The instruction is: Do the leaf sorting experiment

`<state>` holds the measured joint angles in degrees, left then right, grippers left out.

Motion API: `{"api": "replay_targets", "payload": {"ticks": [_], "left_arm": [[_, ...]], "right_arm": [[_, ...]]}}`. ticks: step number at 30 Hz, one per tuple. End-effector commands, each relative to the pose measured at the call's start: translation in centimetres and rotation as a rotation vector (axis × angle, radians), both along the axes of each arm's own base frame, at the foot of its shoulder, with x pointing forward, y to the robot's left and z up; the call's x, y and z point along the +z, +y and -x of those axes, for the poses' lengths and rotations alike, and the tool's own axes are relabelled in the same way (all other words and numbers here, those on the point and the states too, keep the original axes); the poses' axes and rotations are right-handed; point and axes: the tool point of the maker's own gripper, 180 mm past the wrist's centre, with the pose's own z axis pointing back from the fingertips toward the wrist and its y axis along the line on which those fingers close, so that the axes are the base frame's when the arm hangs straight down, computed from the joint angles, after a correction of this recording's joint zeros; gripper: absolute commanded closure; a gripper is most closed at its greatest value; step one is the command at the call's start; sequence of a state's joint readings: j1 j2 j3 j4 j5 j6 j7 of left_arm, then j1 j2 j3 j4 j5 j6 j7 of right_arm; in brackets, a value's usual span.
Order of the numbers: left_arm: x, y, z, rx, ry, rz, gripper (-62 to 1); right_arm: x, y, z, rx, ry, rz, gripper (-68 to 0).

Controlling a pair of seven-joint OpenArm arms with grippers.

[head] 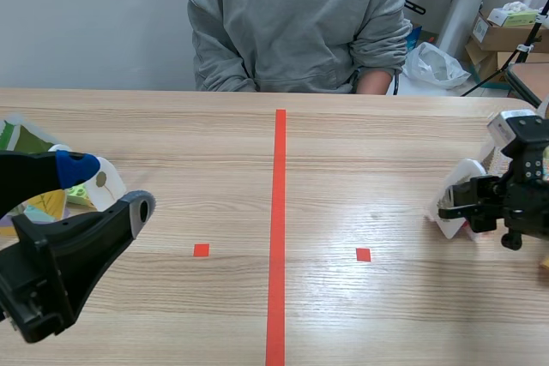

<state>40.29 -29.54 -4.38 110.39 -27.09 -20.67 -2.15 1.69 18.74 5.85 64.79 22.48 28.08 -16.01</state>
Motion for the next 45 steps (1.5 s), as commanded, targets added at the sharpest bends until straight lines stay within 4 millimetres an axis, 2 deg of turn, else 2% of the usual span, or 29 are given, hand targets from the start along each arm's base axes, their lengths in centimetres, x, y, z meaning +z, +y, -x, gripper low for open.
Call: {"api": "replay_targets", "payload": {"ticks": [1,12,17,23,27,38,45], "left_arm": [[0.8,-0.4,-0.1,-0.003,-0.023,0.027,-46.7],[0.8,-0.4,-0.1,-0.003,-0.023,0.027,-46.7],[0.8,-0.4,-0.1,-0.003,-0.023,0.027,-46.7],[0.8,-0.4,-0.1,-0.003,-0.023,0.027,-46.7],[0.8,-0.4,-0.1,-0.003,-0.023,0.027,-46.7],[0.8,-0.4,-0.1,-0.003,-0.023,0.027,-46.7],[0.8,-0.4,-0.1,-0.003,-0.023,0.027,-46.7]], "right_arm": [[1.6,-1.3,-0.7,-0.019,-0.043,0.010,-1.7],[1.8,-6.7,1.1,-0.131,-0.029,0.060,-1.7],[1.6,-8.1,2.1,-0.168,-0.021,0.075,-1.7],[1.4,-8.4,2.4,-0.181,-0.020,0.078,-2.9],[1.5,-8.4,2.3,-0.181,-0.025,0.076,-10.5],[1.7,-8.4,2.2,-0.181,-0.042,0.073,-37.3],[1.7,-8.2,2.2,-0.173,-0.042,0.071,-42.5]]}}
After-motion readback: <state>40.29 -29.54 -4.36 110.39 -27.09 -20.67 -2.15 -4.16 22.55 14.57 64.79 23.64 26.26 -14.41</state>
